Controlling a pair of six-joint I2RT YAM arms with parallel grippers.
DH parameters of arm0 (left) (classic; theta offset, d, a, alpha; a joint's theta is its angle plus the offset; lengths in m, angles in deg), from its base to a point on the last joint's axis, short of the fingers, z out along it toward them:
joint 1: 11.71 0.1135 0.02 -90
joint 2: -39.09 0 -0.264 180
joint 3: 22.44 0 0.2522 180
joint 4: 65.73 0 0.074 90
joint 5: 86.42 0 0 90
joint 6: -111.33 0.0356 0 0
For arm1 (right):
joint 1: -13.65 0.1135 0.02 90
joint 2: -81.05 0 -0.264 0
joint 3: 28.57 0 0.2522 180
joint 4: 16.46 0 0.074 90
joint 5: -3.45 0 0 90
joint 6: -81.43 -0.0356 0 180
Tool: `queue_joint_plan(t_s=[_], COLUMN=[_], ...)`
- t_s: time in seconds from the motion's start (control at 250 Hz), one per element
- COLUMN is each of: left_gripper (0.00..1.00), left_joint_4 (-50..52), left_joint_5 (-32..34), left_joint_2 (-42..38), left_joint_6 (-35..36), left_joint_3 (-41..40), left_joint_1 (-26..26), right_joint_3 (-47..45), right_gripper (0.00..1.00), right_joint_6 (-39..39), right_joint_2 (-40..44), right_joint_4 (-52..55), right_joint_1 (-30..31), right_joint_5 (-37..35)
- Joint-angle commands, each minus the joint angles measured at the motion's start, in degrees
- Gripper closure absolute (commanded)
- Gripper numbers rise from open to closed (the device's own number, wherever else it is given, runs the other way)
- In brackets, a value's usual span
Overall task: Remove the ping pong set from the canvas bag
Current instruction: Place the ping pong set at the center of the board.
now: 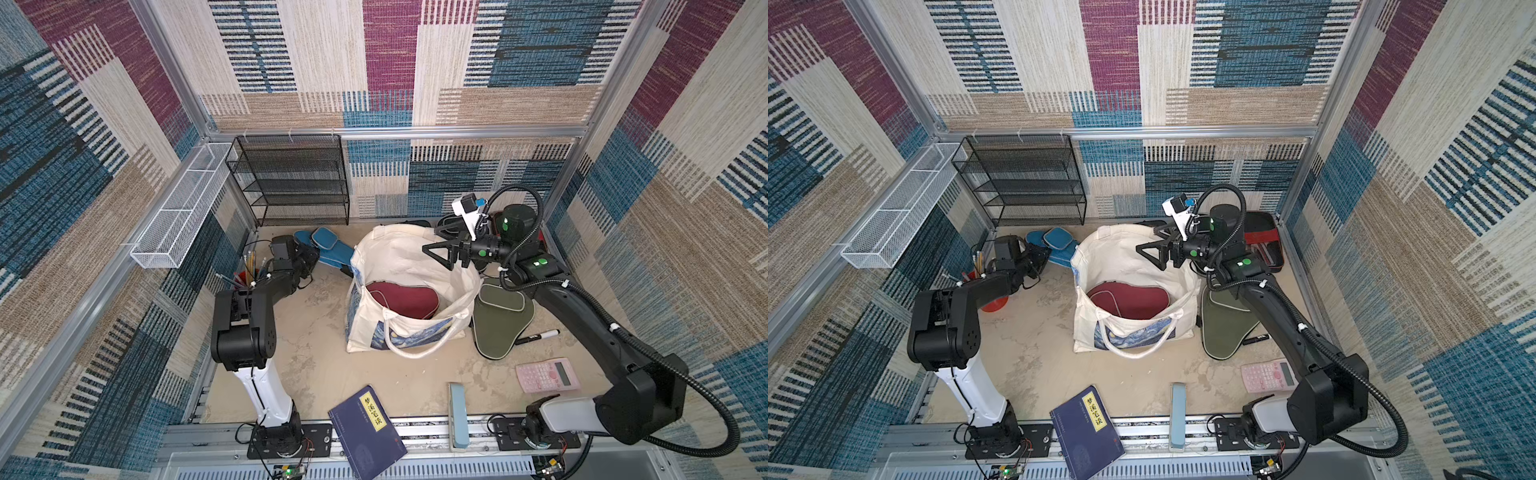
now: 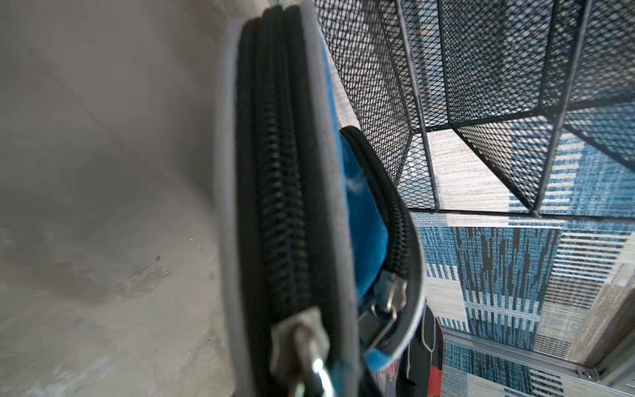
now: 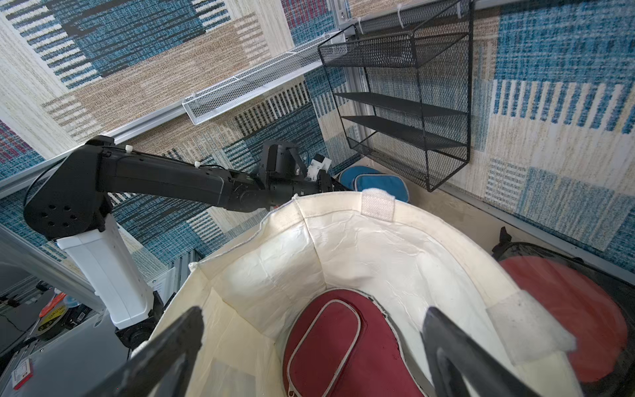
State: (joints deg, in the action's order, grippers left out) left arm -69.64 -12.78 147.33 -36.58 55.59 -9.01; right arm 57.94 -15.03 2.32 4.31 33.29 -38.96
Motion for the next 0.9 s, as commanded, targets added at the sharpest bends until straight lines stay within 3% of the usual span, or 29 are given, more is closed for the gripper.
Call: queue_joint_plan(t_s=[0.0,0.328,0.536,0.896], left_gripper=[1.0,1.0,0.78,0.74], left_joint_4=[-0.9,-1.8,-1.1,3.7], left_joint_5=[2.3,1.7,-0.4,-3.6], left_joint_2=[1.1,6.3,8.7,9.6], left_joint_6=[1.5,0.2,0.4,3.0], left_joint_3=[0.6,3.0,4.5,7.1], left_joint_1=[-1.3,-3.0,-4.2,-5.8], right_joint_3=[0.6,-0.1,-0.4,-0.4], right_gripper=[0.01,0.01,0.01,0.01], right_joint_6=[0.6,1.1,1.5,1.4], right_joint_2=[0.0,0.8,1.1,0.9], right_joint_4=[-0.5,-0.1,0.1,-0.5], right_joint_1=[0.0,0.0,0.0,0.0], right_joint_5=[0.4,-0.1,-0.5,-0.2])
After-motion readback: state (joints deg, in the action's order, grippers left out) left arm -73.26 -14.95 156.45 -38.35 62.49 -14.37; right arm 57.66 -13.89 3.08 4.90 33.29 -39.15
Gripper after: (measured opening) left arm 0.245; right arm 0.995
